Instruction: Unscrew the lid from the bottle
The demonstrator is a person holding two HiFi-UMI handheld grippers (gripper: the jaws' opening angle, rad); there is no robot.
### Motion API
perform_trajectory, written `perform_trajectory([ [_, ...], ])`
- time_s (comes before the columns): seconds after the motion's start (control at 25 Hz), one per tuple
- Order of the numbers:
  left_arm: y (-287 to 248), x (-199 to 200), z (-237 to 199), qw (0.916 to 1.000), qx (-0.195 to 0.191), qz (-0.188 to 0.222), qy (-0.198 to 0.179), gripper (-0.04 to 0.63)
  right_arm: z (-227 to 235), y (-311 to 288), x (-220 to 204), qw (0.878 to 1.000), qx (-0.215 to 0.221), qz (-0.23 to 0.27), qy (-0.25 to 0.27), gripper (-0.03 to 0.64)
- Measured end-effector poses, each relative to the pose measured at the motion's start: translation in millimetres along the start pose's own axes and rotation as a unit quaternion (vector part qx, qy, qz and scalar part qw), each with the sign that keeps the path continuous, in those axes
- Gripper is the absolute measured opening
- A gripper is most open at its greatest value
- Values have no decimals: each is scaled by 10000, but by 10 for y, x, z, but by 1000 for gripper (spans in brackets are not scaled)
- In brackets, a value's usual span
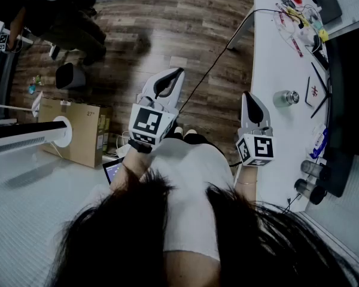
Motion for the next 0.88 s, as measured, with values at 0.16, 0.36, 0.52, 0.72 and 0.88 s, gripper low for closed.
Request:
perform_trajectory([
  [0.16, 26, -27, -169, 10000, 12, 2, 25, 60, -77, -89, 19, 10000, -54, 53, -25, 3],
  [0.36, 47, -68, -322, 9999, -116, 1, 10, 60, -157, -181, 11, 9999, -123, 102, -49, 5],
  [0.52, 47, -111, -404, 9999, -149, -14, 61, 61, -187, -257, -28, 9999, -96, 35, -112, 6],
  [0.72, -137, -207, -515, 9997, -138, -113, 152, 61, -50, -448, -81, 9997, -166, 2, -180, 8],
  [0.88, -384, -270, -663, 9998, -32, -129, 173, 63, 143, -717, -107, 9995, -155, 29, -264, 12],
])
Point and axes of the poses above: the fingertips, and each gripper's own axes: y backward along the fingers, z to its right, x out of its top, the point moved 4 cm from there along y, backward along the fingers, and after that the axes turned 2 degrees about -x, right-handed, at the moved point
